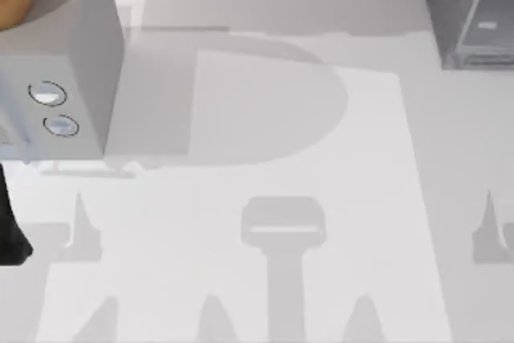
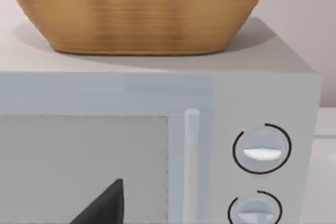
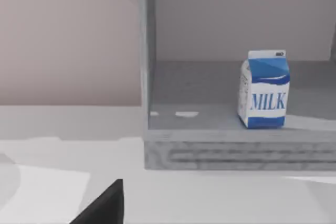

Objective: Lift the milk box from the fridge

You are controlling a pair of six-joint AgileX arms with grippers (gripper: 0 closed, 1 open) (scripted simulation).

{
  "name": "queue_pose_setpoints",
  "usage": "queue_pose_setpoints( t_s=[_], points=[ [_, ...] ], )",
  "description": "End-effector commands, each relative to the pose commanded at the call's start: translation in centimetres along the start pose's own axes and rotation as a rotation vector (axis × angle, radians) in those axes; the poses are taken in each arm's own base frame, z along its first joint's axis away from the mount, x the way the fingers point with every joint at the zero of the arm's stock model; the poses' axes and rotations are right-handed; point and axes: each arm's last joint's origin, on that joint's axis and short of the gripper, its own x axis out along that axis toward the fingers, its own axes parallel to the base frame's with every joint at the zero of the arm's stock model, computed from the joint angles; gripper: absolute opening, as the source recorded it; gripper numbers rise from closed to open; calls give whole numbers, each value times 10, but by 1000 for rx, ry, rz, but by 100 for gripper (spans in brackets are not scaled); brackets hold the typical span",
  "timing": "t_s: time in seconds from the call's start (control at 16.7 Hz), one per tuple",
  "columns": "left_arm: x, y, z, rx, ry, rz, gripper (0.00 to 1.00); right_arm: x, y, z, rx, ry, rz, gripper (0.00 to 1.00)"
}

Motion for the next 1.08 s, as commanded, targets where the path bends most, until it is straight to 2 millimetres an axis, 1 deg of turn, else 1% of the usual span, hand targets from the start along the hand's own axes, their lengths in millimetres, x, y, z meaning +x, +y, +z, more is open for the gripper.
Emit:
queue_pose_setpoints(
  t_s=[0.18,0.42,0.6,0.72,0.9,1.08],
  points=[
    [0,0,0,0,0,0,100,1,0,1,0,-2,0,100],
    [0,0,0,0,0,0,100,9,-5,11,-8,-27,-2,100],
    [0,0,0,0,0,0,100,24,-13,20,-16,-46,-6,100],
    [0,0,0,0,0,0,100,38,-21,21,-19,-40,-8,100],
    [0,0,0,0,0,0,100,61,-37,12,-13,-8,-9,100],
    [0,0,0,0,0,0,100,79,-56,-5,2,25,-7,100]
  ],
)
